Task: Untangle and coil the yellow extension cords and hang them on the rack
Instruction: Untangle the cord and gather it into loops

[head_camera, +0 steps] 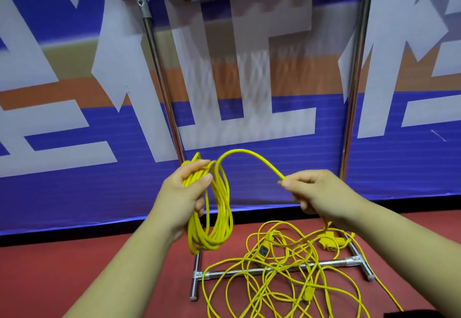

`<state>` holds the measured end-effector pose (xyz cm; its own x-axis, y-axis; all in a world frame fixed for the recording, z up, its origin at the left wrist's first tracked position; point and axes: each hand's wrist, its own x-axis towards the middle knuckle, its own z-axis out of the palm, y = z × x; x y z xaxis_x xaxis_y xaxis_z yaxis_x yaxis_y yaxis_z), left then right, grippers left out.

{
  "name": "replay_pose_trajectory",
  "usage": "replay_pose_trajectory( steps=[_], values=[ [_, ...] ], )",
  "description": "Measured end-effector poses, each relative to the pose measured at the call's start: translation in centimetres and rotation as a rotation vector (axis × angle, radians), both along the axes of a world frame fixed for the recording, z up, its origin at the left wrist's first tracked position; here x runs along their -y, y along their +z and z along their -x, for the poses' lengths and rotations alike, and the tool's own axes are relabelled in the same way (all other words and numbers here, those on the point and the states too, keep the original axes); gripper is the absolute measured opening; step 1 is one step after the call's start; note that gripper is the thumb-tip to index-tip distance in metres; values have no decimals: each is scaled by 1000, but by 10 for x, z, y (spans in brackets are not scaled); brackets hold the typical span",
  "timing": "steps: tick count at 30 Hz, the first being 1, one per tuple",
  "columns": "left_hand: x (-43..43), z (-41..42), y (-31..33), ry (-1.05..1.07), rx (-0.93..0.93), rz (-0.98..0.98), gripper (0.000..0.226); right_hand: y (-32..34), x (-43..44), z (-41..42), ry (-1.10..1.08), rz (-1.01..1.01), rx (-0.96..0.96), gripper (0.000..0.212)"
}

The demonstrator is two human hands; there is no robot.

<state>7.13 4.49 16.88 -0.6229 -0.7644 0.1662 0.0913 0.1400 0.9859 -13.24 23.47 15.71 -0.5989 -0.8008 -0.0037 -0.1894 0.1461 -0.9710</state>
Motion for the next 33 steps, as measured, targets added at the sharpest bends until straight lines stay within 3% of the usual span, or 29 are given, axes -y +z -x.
replay_pose_trajectory(
  steps=[6, 10, 12, 15, 21, 29, 33],
  values=[
    [-6, 2, -12, -44, -5, -83, 14, 6, 9, -7, -229, 52, 490, 8],
    [-20, 7, -14, -126, 14, -73, 15, 13, 13, -11, -240, 132, 656, 9],
    [-29, 11, -16, -167, 42, -58, 19, 13, 14, -12, -225, 80, 602, 11],
    [-40, 17, -20, -189, 41, -55, 25, 14, 13, -14, -180, -34, 329, 8],
    [-47, 28, -22, -116, -15, -65, 30, 16, 9, -26, -62, 71, 255, 10],
    [-55, 37, -13, -11, -161, -168, 25, 16, 3, -45, 147, 43, -167, 16],
    [-55, 38, -14, 5, -155, -156, 22, 18, 3, -48, 143, 71, -244, 16]
  ],
)
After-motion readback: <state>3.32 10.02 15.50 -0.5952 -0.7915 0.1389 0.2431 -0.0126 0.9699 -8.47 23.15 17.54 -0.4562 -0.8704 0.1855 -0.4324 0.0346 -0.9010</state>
